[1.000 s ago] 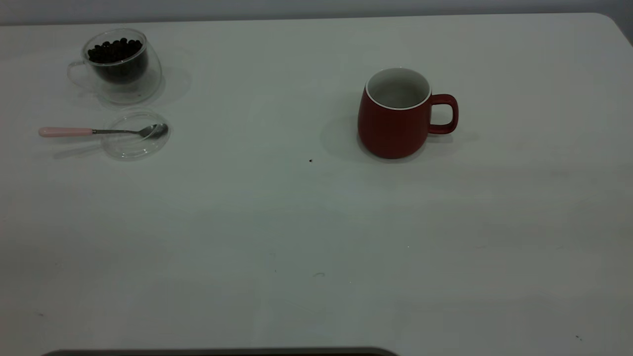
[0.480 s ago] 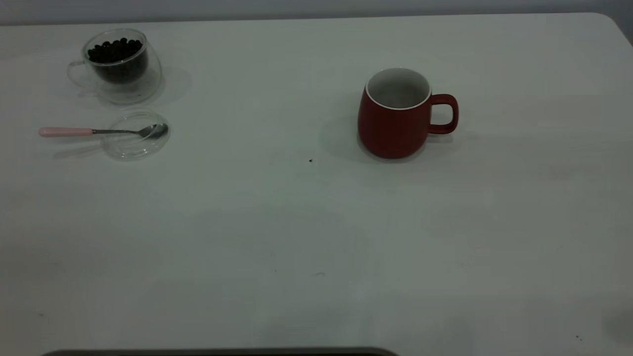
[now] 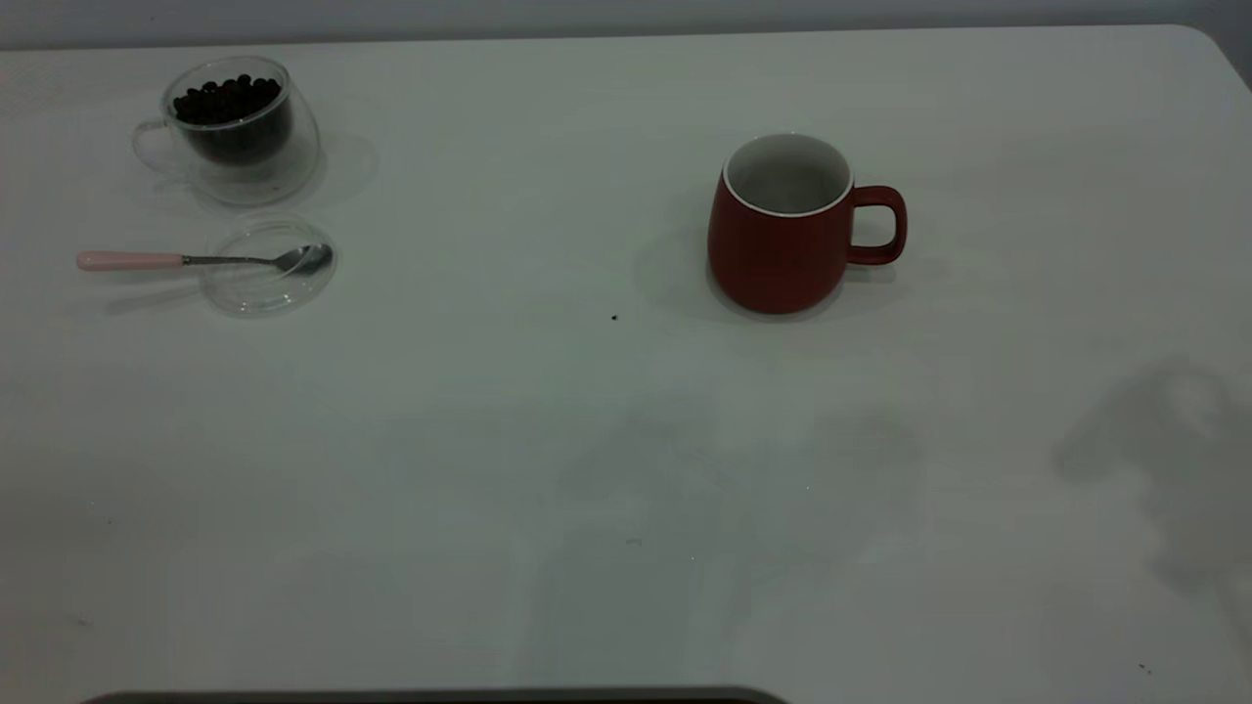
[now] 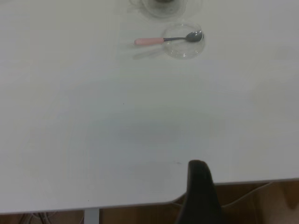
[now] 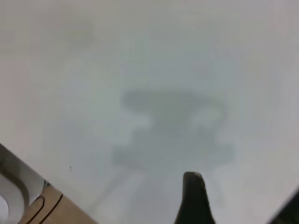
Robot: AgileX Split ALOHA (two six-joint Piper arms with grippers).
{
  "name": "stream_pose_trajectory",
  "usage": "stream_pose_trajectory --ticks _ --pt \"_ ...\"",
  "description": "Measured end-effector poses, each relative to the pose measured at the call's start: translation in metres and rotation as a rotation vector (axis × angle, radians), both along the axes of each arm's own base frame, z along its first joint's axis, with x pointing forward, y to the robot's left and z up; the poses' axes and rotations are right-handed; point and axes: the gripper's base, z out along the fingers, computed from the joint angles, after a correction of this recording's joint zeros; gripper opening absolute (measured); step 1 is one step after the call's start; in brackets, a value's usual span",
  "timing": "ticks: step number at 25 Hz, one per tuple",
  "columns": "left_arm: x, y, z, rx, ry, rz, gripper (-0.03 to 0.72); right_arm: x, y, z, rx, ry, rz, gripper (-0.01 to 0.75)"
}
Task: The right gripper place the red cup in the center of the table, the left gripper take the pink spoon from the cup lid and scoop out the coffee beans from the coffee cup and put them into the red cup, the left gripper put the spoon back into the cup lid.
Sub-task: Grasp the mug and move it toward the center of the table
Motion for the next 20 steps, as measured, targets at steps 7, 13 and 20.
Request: stream_pose_trajectory --ticks 7,13,20 --pt "0.0 0.0 0.0 0.0 0.0 0.0 0.586 0.066 0.016 -0.047 0.008 0.076 0.11 0.591" --pt "0.0 0.0 0.0 0.0 0.0 0.0 0.586 0.113 0.051 -0.095 -0.062 0.095 0.267 0.591" --pt "0.0 0.0 0.0 0.0 0.0 0.0 0.586 0.141 0.086 -0.14 -0.146 0.104 0.417 0.591"
